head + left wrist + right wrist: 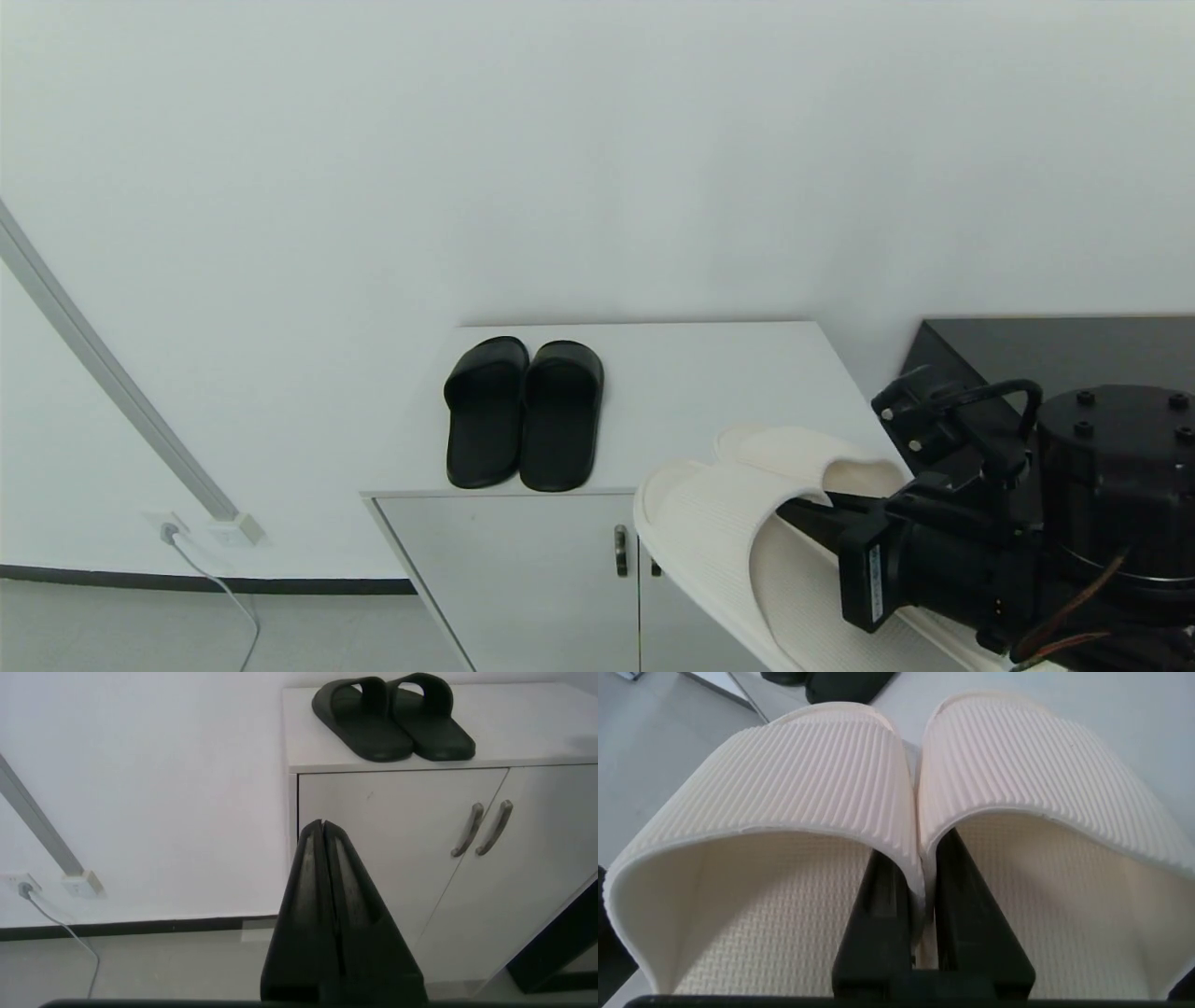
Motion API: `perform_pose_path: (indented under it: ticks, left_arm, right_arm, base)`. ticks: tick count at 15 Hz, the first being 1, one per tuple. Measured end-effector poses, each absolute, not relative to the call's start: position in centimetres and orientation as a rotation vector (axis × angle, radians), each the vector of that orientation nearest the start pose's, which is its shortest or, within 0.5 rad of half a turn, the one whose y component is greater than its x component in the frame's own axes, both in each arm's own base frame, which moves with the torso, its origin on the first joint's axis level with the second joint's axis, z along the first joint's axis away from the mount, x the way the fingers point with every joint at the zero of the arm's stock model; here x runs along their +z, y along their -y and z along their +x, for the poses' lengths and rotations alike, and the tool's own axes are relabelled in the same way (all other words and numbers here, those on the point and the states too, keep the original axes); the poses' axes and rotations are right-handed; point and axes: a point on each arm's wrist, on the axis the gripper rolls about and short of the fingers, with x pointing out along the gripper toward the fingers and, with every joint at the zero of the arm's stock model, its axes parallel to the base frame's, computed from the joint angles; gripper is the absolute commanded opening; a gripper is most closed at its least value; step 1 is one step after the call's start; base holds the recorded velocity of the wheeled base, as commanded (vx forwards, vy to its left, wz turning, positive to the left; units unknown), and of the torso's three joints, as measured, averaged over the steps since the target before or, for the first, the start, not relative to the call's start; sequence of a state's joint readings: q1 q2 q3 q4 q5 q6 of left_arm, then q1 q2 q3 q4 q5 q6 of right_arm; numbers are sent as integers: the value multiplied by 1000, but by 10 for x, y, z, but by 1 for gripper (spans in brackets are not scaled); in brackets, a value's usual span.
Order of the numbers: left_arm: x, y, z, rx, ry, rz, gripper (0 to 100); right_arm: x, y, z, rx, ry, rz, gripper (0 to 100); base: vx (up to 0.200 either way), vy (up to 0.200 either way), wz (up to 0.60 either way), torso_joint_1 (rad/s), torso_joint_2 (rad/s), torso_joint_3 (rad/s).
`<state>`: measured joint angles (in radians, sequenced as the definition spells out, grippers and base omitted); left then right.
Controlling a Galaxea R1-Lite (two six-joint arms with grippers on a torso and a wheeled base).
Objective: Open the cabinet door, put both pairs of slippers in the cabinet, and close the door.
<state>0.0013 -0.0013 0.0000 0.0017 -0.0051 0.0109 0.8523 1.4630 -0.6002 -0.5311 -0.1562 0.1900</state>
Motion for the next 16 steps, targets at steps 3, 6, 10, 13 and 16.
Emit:
perform_pose_path:
  ticks: [3, 6, 10, 13, 16]
  left_arm:
    - [75, 0, -23, -4, 0, 11, 0]
    - [75, 0, -23, -3, 0, 11, 0]
    - [75, 0, -23, -3, 0, 11, 0]
    - [75, 0, -23, -3, 0, 11, 0]
    - [75, 0, -23, -4, 0, 10, 0]
  right_arm:
    - [181, -173, 156, 675, -362, 17, 0]
    - [180, -172, 155, 675, -365, 15, 0]
    - [178, -171, 154, 684, -359, 9, 0]
    - [175, -170, 153, 688, -356, -19, 0]
    - [174, -169, 153, 685, -359, -21, 0]
  base:
    - [-200, 0, 0, 4, 4, 4]
    - [-200, 0, 0, 9, 2, 1]
    - [-50, 0, 0, -3, 1, 2]
    - [0, 0, 0, 0, 0, 0]
    - [0, 0, 0, 0, 0, 0]
